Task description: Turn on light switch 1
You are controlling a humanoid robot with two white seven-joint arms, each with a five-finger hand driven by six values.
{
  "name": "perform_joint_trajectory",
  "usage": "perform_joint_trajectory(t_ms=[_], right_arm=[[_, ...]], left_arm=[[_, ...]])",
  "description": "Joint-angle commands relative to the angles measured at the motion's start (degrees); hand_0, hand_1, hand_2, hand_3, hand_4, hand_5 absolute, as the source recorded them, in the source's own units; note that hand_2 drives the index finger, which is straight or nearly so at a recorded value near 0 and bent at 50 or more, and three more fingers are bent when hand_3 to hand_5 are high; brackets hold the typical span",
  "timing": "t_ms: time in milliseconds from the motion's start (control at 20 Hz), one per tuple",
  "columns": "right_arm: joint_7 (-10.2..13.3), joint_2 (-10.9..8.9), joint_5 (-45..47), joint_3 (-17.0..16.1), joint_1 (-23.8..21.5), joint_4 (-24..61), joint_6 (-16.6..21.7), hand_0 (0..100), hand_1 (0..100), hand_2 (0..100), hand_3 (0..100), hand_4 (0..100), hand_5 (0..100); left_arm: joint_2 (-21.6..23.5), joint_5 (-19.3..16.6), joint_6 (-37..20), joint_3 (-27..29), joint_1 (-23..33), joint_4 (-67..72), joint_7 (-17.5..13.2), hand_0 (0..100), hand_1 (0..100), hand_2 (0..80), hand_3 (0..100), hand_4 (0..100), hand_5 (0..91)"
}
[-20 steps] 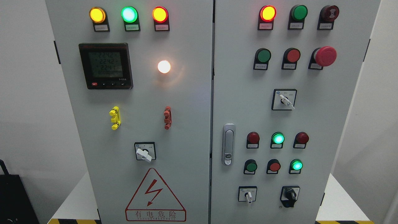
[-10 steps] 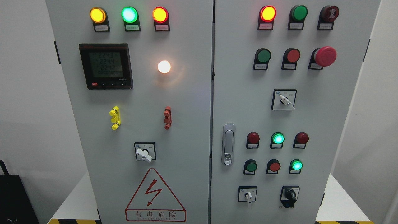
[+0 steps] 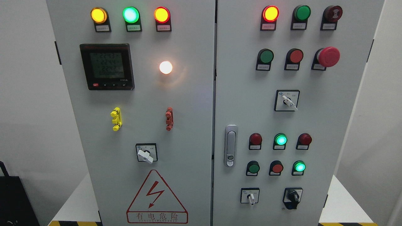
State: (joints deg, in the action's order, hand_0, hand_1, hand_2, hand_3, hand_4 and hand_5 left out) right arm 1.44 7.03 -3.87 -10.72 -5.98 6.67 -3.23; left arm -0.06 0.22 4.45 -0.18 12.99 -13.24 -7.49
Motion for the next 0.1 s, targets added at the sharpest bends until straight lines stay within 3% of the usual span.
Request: perform_joint_trajectory(t_ms=[0, 50], right_arm=[[-0.12, 0.00, 0.00, 0.00, 0.00, 0.01, -0.02, 0, 0, 0, 0, 0, 0], [-0.12, 0.00, 0.00, 0.00, 0.00, 0.01, -0.02, 0, 0, 0, 0, 0, 0]], left_arm=[[0.15, -1.45, -0.75, -1.49, -0.60, 3.57, 0.37, 18, 0, 0.0, 0, 0, 0.0], [0.15, -1.36, -0.75, -1.41, -0.60, 3.57, 0.37, 18, 0, 0.0, 0, 0, 0.0]])
